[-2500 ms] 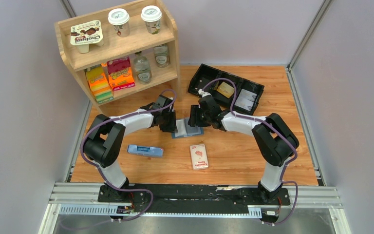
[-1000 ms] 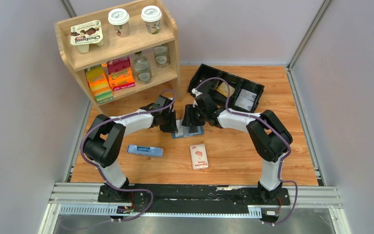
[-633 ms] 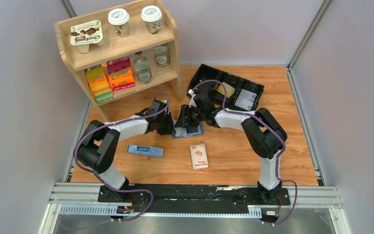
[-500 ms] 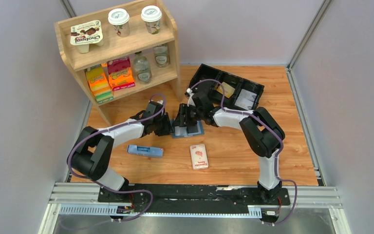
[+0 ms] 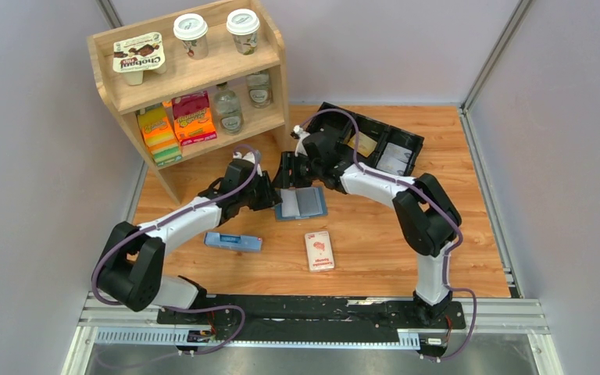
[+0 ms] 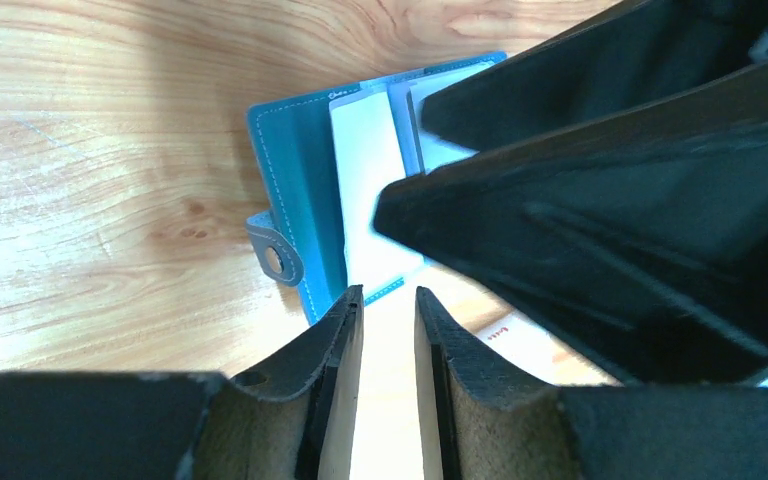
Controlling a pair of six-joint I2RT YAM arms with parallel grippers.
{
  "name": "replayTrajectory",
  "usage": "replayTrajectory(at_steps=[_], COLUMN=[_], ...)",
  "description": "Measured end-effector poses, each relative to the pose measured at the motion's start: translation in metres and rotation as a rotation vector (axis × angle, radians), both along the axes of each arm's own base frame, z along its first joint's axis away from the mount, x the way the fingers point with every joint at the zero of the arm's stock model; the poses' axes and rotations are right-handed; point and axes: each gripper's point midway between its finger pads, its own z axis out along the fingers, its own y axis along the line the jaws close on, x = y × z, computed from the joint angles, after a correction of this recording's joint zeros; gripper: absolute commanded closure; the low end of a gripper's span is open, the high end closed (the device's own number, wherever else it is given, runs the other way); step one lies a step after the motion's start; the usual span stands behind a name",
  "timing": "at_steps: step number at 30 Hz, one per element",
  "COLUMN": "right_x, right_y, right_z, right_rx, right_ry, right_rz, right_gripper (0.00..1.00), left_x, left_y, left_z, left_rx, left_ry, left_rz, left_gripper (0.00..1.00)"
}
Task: Take the credit cards out of the card holder
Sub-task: Remove the credit card from the card holder.
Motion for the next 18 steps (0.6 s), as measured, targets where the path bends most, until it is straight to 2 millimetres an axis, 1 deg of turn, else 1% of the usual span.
replayTrajectory(at_steps=[2,5,7,9,11,13,18], right_x=[0.006,0.020,0.027,0.032,0.031,0.027,0.014], right_y=[-0.010,-0.034,-0.049,-0.063,-0.074,-0.085,-0.091], right_z=[0.006,0.013,0.012,0.007,-0.003,-0.014,-0.028], right_rx=[-0.046,-0.134,-0.188,-0.237,-0.281,-0.321,-0.359], right_ry=[-0.037,-0.096,-0.115,-0.115,-0.097,-0.069,-0.010], right_rz=[-0.042,-0.131,-0.181,-0.219,-0.241,-0.256,-0.247], right_gripper=[0.41,0.40,0.39,0.39,0.39,0.39,0.39], left_x=[0.000,0.005,0.010,0.018,0.023,0.022,0.013], left_y=[-0.001,-0.005,-0.010,-0.015,-0.018,-0.017,-0.008], left_z=[0.001,-0.002,-0.004,-0.007,-0.012,-0.022,-0.045], left_rx=[-0.005,0.000,0.006,0.011,0.018,0.040,0.104], left_ry=[-0.002,0.011,0.026,0.036,0.050,0.079,0.156], left_rz=[-0.006,-0.017,-0.029,-0.040,-0.046,-0.048,-0.043], left_gripper=[0.66,0.66,0.66,0.66,0.66,0.66,0.67])
